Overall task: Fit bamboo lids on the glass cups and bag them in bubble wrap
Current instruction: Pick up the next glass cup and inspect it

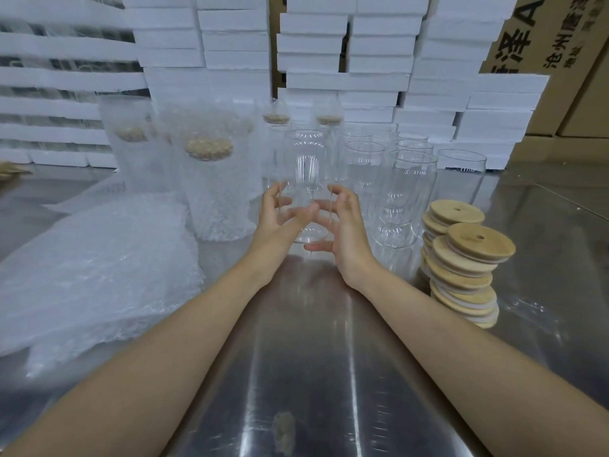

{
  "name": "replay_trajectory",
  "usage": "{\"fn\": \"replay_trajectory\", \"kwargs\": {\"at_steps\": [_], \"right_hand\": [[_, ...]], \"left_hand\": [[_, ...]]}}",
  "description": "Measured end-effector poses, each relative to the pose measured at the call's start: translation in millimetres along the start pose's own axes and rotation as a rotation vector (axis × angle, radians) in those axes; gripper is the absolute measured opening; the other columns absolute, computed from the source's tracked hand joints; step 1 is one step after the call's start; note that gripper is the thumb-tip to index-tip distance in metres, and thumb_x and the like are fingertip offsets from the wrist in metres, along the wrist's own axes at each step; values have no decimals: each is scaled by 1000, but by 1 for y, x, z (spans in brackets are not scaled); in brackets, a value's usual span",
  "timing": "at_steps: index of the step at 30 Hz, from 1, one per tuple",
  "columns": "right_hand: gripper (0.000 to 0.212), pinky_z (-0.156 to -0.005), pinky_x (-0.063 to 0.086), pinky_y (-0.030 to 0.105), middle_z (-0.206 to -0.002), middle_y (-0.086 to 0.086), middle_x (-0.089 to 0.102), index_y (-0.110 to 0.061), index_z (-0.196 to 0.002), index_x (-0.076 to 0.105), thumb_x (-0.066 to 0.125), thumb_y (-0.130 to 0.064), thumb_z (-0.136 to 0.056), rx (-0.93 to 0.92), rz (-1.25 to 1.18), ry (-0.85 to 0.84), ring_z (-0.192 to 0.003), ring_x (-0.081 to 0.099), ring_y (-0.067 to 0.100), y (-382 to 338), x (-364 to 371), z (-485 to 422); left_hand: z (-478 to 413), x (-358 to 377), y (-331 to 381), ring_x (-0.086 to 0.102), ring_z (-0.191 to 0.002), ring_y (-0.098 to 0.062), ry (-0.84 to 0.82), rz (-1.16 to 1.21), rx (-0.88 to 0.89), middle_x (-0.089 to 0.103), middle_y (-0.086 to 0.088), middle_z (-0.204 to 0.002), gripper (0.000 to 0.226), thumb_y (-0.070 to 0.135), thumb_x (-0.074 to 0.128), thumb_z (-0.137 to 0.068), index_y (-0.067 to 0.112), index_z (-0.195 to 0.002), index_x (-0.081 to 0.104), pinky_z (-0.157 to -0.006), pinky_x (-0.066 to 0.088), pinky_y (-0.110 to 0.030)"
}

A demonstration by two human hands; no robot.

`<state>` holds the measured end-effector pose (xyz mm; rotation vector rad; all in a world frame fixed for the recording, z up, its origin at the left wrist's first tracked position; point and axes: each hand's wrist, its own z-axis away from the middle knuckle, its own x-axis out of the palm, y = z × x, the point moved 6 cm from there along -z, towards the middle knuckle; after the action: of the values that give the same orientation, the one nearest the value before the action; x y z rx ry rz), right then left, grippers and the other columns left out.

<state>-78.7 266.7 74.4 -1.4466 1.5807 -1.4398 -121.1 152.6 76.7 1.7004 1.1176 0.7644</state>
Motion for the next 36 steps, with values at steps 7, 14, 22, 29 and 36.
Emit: {"fn": "replay_trajectory", "kwargs": {"at_steps": [7, 14, 22, 29, 36], "right_hand": [[37, -47, 51, 27, -120, 3, 60, -31, -127, 50, 31, -51, -102, 98, -35, 4, -110, 64, 19, 7, 1, 0], [41, -63, 60, 36, -133, 5, 54, -28, -139, 43, 40, -42, -101, -10, 96, -2, -119, 58, 17, -5, 2, 7], [68, -109, 33, 24, -135, -19, 40, -29, -139, 29, 49, -13, -77, -266, 378, -150, -128, 37, -12, -17, 12, 12], [77, -106, 36, 15, -140, -18, 37, -19, -142, 27, 66, 7, -81, -364, 519, -133, -129, 41, -4, -9, 10, 7], [92, -110, 40, 36, -149, -3, 39, -24, -144, 26, 80, -19, -69, -344, 526, -114, -134, 43, 9, -8, 13, 7]], "left_hand": [[-4, 0, -6, 57, -120, -9, -66, 203, -81, 54, 5, -133, 62, 40, 65, -79, 41, -135, 39, -100, 46, -33], [-7, -1, -8, 43, -129, -1, -76, 127, -86, 49, 8, -142, 59, 38, 46, -88, 31, -146, 34, -108, 34, -31], [3, 4, 1, 46, -125, 7, -61, -105, 99, 46, 32, -132, 80, 4, 75, -77, 30, -137, 30, -95, 46, -20], [3, -3, 14, 42, -113, 20, 90, -280, 217, 41, 16, -136, 81, 11, 81, -76, 17, -142, 34, -91, 34, 1], [1, -5, 11, 40, -104, 31, 110, -304, 204, 39, 33, -123, 75, 15, 73, -84, 20, -145, 29, -85, 32, 5]]}}
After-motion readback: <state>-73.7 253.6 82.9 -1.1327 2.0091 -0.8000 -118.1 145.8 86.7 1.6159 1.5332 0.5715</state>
